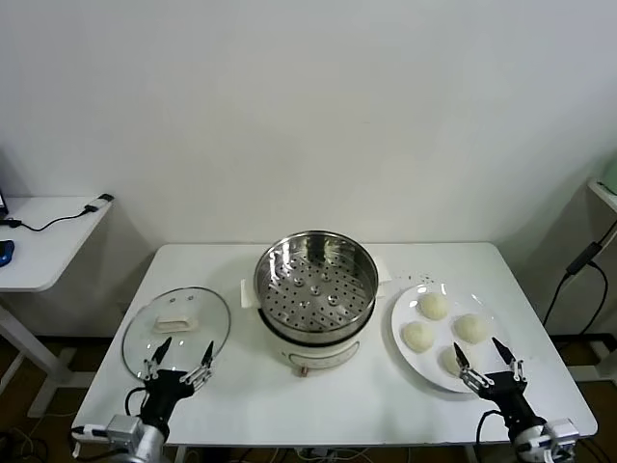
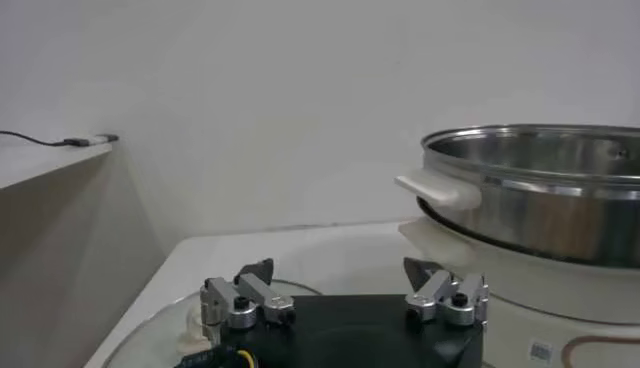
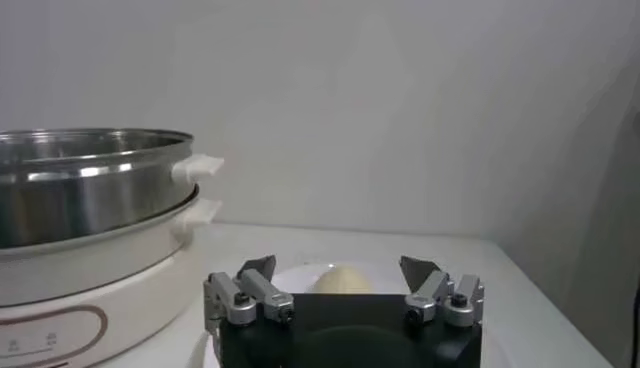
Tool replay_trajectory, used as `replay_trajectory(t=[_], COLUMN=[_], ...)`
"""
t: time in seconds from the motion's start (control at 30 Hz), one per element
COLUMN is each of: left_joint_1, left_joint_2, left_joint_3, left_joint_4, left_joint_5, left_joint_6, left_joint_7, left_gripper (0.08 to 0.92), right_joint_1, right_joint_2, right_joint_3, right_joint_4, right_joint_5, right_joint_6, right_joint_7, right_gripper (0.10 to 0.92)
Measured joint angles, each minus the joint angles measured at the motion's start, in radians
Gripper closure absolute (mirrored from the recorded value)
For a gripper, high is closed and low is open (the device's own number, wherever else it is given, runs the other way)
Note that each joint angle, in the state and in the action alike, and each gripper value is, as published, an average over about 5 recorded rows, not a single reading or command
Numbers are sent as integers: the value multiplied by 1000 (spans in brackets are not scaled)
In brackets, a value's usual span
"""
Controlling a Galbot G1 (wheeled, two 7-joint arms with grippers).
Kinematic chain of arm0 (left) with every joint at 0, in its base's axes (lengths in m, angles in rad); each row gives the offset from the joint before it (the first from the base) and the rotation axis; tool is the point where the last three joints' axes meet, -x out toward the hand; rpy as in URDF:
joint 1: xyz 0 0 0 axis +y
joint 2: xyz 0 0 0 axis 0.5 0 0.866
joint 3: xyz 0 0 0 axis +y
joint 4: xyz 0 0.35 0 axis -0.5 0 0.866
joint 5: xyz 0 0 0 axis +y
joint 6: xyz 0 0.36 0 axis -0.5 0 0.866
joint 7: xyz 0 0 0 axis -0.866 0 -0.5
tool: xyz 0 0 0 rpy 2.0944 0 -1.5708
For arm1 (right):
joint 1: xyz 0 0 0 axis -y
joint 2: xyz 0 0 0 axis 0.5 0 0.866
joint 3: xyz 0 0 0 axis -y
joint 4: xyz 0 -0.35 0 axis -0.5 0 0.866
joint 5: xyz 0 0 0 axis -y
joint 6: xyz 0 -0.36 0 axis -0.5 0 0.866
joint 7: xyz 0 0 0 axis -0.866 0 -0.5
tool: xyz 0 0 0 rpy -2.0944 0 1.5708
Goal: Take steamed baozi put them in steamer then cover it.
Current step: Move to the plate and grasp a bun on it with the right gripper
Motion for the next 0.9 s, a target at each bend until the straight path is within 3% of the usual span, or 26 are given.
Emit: replay_trajectory(t=[0.33,0.63,0.9], left_joint_1=[15,36,59], left_joint_2=[1,-8,-18], left_joint_3=[-13,-30,-32], left_joint_4=[-8,-31,-50], left_joint_5=[-3,-10,-11], left_joint_6=[-8,-18,-31], left_joint_7=[-7,-20,-32], left_gripper=[177,177,177], right_joint_1=[159,428,759], right_joint_2=[-130,-343,-480], right_joint_3=[60,-2,-262], right_joint_4=[-47,-139,-286], right_joint_5=[-153,-428,-633], right_joint_6=[-119,-191,-169], right_joint_7=[-118,-495,-787], right_gripper=[203,203,203])
